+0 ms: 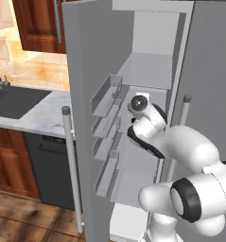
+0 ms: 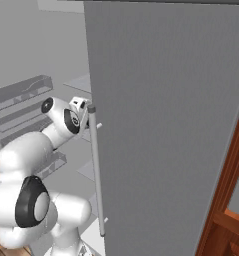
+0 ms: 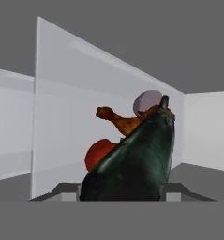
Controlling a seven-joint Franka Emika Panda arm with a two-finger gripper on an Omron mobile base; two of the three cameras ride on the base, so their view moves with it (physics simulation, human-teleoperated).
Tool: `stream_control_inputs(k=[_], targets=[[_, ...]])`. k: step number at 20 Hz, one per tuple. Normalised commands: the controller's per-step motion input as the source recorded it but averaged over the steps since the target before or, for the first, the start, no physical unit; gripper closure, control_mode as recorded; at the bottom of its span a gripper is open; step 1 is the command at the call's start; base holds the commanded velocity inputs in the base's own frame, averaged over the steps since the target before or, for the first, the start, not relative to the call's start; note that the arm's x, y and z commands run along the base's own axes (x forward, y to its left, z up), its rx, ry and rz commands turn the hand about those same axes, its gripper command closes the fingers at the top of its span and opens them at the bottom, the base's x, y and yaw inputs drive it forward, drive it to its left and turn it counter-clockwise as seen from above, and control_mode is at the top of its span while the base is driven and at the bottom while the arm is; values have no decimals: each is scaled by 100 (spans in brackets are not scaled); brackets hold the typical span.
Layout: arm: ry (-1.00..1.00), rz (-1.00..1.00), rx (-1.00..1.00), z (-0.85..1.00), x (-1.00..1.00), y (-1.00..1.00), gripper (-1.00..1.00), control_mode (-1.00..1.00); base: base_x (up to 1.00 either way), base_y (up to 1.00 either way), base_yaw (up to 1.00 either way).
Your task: Take the eggplant and chicken drumstick from the highest rack and move them to the second highest rack where the eggplant and bell pepper are located, to maximize freezer space. Close the freezer door after rearranging.
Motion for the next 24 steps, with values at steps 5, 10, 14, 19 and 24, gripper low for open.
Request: stream_control_inputs(k=[5,10,14,19,24], targets=[[0,0,0,-14,57,-8,100,-100,0,0,0],[0,0,0,-24,52,0,100,-100,0,0,0],[0,0,0,-24,52,0,100,-100,0,0,0],[0,0,0,-27,55,0,100,-100,0,0,0],[0,0,0,-26,47,0,100,-100,0,0,0]])
